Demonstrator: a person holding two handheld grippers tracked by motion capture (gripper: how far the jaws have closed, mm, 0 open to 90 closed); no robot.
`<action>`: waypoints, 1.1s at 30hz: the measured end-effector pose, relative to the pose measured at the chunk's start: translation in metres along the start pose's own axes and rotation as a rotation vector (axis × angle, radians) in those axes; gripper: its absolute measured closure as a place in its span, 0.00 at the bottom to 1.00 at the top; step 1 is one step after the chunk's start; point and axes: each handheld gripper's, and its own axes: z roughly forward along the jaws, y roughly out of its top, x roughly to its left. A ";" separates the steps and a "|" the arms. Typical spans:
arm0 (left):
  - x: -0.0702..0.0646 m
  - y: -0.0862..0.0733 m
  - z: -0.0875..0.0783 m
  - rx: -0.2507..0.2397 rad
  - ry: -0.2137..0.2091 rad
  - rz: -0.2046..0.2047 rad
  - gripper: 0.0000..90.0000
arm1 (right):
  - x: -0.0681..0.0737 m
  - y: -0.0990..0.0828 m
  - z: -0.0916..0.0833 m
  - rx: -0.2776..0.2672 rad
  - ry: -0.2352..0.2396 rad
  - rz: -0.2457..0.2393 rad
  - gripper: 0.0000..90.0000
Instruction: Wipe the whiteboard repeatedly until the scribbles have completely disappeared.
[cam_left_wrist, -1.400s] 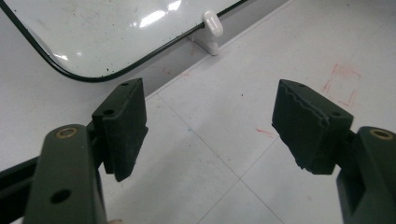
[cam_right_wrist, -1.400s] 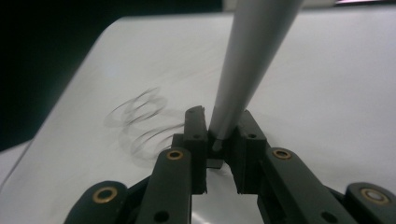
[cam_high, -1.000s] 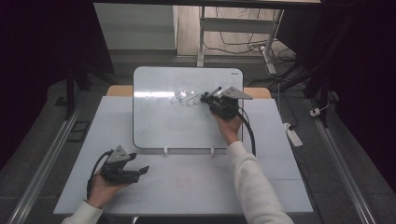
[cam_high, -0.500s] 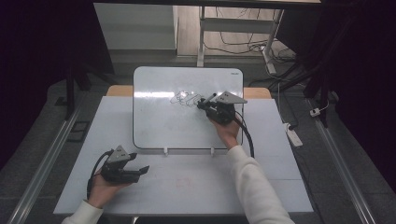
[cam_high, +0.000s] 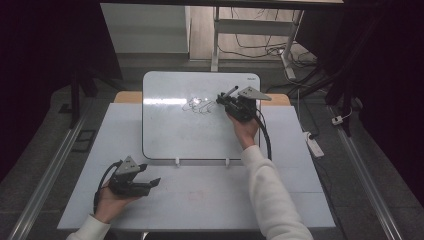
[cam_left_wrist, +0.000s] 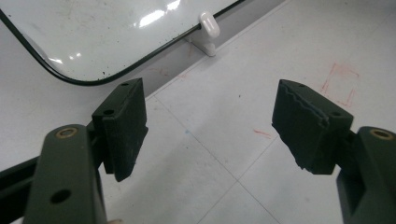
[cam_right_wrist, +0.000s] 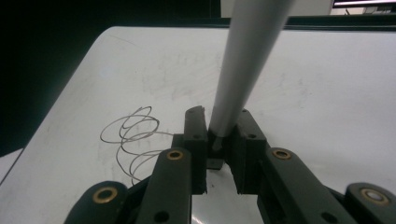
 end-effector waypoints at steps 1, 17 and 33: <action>0.001 0.000 0.000 -0.001 0.000 -0.003 0.30 | 0.006 -0.003 0.002 0.017 0.023 -0.013 0.87; 0.001 0.000 0.002 0.007 0.000 -0.001 0.30 | 0.041 -0.019 0.008 0.115 0.113 -0.141 0.87; -0.001 0.000 0.000 0.000 0.000 -0.001 0.30 | 0.033 -0.009 0.016 0.069 0.089 -0.076 0.87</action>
